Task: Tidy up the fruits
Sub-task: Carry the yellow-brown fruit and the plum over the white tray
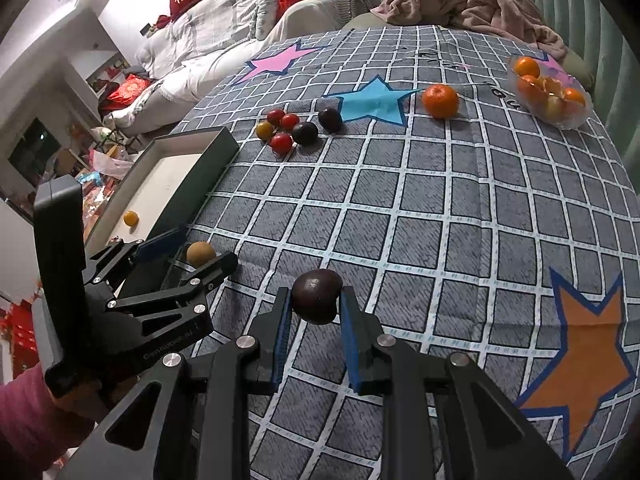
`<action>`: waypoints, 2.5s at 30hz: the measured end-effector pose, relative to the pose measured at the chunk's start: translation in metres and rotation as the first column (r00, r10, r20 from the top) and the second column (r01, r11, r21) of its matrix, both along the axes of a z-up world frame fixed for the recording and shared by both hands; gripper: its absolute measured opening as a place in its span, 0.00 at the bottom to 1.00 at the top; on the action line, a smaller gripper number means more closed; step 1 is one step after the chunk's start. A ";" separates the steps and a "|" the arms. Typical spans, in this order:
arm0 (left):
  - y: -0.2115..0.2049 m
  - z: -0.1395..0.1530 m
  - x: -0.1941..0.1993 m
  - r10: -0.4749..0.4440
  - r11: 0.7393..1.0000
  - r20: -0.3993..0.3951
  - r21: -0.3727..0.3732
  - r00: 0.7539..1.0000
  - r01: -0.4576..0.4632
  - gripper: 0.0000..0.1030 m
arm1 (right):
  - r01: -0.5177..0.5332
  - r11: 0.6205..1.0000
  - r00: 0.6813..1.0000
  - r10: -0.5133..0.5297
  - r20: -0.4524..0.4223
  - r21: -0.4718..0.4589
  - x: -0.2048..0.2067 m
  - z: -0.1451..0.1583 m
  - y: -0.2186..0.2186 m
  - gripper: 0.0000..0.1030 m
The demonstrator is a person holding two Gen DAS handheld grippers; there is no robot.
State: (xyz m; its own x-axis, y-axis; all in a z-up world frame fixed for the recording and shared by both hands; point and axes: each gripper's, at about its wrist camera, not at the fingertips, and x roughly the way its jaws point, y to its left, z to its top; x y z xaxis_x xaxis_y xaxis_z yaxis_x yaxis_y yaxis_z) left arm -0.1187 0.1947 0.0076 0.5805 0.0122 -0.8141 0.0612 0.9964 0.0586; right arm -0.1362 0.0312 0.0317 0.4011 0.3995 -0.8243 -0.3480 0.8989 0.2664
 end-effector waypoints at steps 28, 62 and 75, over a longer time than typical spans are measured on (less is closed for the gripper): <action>0.024 0.039 -0.029 0.082 0.974 -0.023 -0.212 0.996 -0.085 0.28 | -0.025 1.000 0.998 0.025 0.049 -0.009 -0.009 0.024 0.016 0.25; 0.131 0.056 -0.008 0.274 0.950 -0.016 -0.153 0.962 -0.273 0.28 | -0.241 0.967 0.968 0.245 0.044 -0.085 0.025 0.046 0.147 0.25; 0.164 0.033 0.052 0.344 0.934 -0.095 -0.066 0.934 -0.351 0.28 | -0.306 0.945 0.951 0.308 0.008 -0.113 0.077 0.029 0.213 0.25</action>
